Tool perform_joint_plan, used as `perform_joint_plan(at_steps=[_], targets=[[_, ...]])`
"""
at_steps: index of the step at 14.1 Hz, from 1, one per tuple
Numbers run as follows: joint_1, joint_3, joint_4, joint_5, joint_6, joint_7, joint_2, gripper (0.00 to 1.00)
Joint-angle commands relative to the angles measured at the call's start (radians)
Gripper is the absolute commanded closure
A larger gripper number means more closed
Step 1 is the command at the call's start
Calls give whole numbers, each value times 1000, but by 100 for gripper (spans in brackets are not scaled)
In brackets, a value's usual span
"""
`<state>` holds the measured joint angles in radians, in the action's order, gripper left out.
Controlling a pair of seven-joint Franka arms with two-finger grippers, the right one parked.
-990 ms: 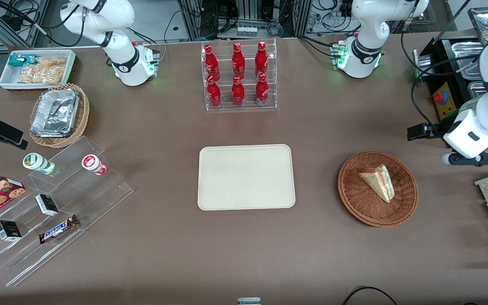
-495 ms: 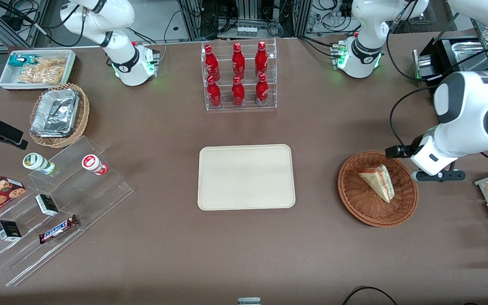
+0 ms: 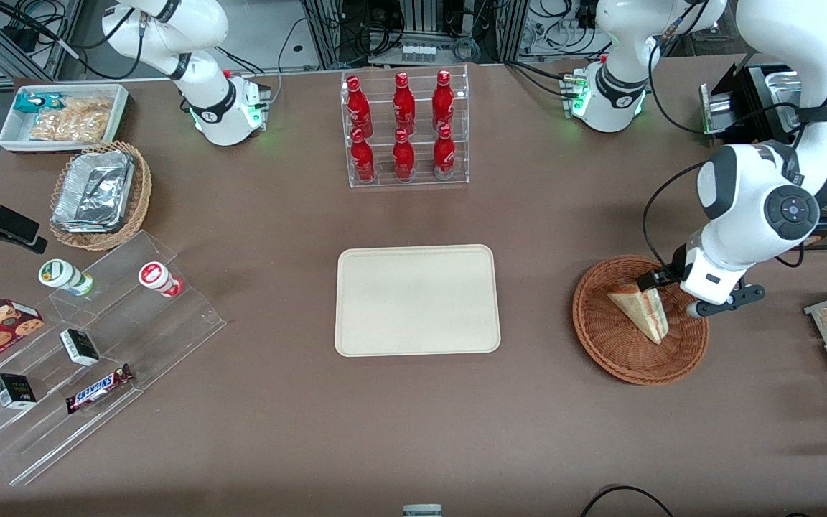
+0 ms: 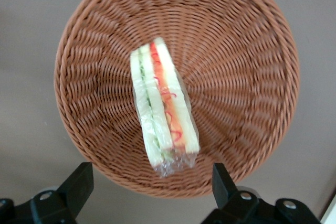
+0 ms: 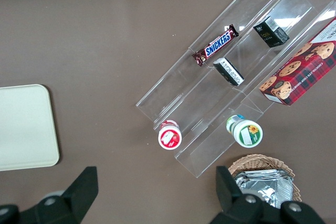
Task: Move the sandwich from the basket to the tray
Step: 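Lower the left gripper and close it on the wrapped sandwich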
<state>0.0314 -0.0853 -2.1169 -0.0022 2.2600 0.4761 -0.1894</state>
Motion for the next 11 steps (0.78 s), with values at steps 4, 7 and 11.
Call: perform_joint_plan(at_steps=[4,7,11], targets=[[-2,-1,-24,11,127,314,-65,0],[-2,-1,-28,8,148,315,-108,0],[-2,-1,-26,7,171,317,-151,6]])
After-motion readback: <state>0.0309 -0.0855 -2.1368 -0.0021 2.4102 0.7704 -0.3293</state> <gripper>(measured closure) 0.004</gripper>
